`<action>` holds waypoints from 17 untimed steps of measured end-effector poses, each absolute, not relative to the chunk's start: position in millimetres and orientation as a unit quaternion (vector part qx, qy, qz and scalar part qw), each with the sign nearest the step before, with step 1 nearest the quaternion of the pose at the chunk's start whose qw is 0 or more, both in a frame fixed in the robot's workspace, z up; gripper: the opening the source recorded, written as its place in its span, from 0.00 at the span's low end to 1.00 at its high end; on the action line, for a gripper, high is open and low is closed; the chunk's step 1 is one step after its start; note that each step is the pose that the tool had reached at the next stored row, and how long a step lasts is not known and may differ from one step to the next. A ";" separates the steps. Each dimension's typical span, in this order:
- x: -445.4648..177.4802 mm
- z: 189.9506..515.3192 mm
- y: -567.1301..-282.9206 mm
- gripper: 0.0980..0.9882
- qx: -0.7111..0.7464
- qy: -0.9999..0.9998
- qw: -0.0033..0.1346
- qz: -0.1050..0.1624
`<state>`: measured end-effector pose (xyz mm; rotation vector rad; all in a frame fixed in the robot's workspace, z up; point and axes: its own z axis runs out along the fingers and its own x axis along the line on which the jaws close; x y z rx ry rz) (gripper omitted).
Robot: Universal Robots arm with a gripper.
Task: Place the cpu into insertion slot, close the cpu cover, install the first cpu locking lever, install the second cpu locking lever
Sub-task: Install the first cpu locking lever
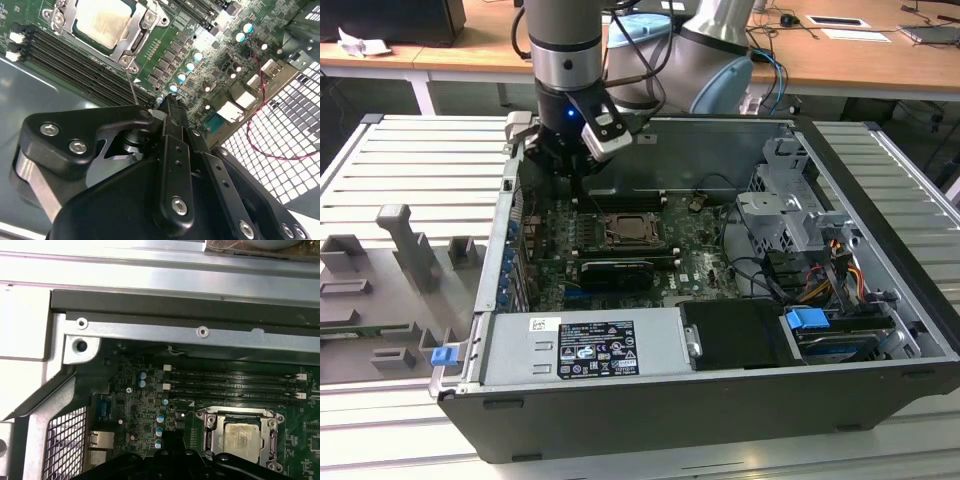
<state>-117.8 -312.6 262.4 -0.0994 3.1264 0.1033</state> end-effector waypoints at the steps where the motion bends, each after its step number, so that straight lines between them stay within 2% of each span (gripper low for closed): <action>1: -118.7 261.5 -311.8 0.01 -0.032 0.999 0.006 0.033; 9: -119.2 257.9 -295.1 0.01 -0.032 0.999 0.006 0.033; 17: -119.1 256.8 -293.9 0.01 -0.032 0.999 0.006 0.032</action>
